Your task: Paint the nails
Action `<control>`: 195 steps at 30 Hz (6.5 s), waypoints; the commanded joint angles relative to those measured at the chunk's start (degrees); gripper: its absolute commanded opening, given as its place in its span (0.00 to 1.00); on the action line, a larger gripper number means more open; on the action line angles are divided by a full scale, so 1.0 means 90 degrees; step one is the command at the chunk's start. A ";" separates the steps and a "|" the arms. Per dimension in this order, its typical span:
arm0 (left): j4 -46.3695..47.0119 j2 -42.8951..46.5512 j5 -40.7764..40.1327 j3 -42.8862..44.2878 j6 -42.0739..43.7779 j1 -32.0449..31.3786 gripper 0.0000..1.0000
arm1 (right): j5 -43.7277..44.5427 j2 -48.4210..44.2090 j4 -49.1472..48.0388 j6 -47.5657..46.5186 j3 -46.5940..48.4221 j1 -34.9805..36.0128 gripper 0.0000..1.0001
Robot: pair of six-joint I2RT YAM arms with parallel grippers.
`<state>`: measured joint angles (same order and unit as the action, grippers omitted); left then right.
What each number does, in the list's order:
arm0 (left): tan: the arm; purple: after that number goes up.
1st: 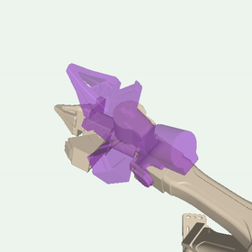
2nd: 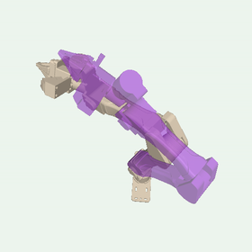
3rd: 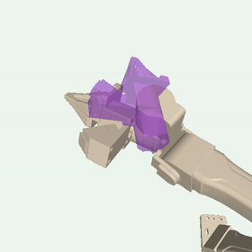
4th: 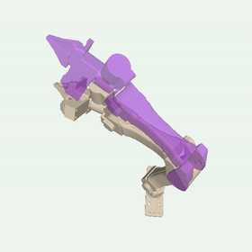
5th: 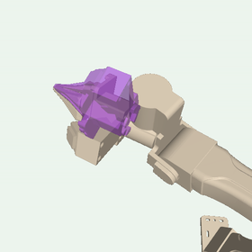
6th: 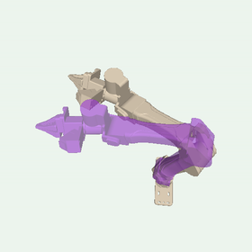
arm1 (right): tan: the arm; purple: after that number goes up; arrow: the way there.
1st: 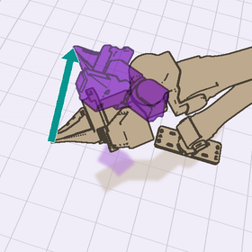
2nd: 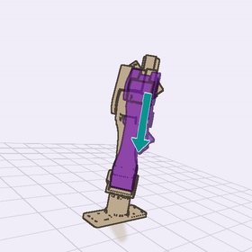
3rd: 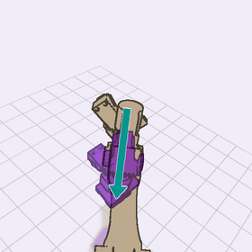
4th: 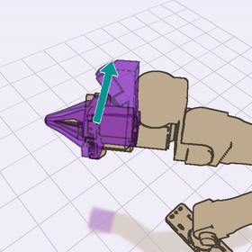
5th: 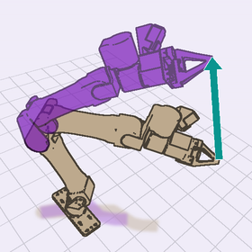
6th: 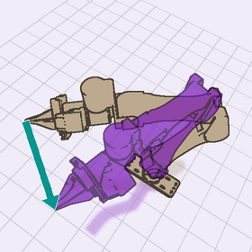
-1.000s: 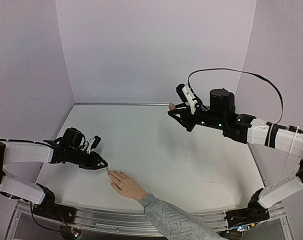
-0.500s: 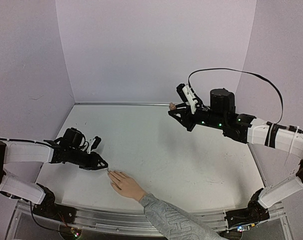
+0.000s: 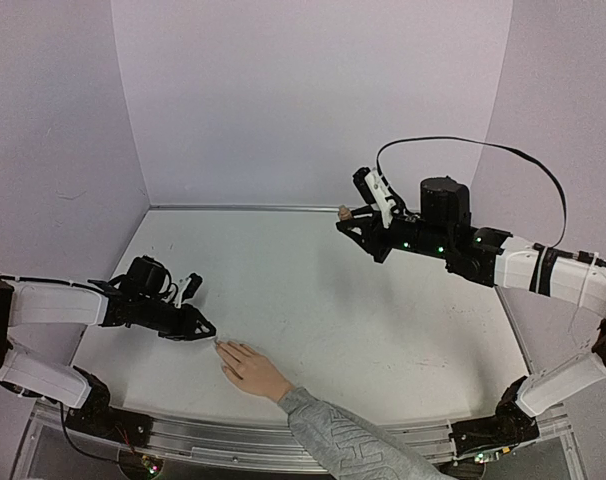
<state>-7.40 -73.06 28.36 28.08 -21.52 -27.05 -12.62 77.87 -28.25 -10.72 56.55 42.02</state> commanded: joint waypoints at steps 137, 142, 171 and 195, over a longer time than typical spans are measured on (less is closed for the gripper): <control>0.0243 0.0127 -0.0020 0.0110 -0.0051 0.0037 0.00 | -0.0261 0.0107 -0.0245 0.0039 0.0137 -0.0079 0.00; 0.0270 0.0029 0.0040 0.0154 -0.0012 0.0037 0.00 | -0.0263 0.0118 -0.0246 0.0031 0.0142 -0.0079 0.00; 0.0410 0.0110 -0.0158 0.0105 -0.0021 0.0035 0.00 | -0.0328 0.0198 -0.0243 0.0053 0.0171 -0.0079 0.00; 0.0398 -0.0214 -0.0226 0.0240 -0.0031 0.0037 0.00 | -0.0338 0.0230 -0.0245 0.0049 0.0181 -0.0077 0.00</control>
<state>-5.91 -74.48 26.83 27.42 -22.48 -26.98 -14.46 79.75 -28.18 -10.48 56.55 41.50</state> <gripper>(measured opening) 0.233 0.220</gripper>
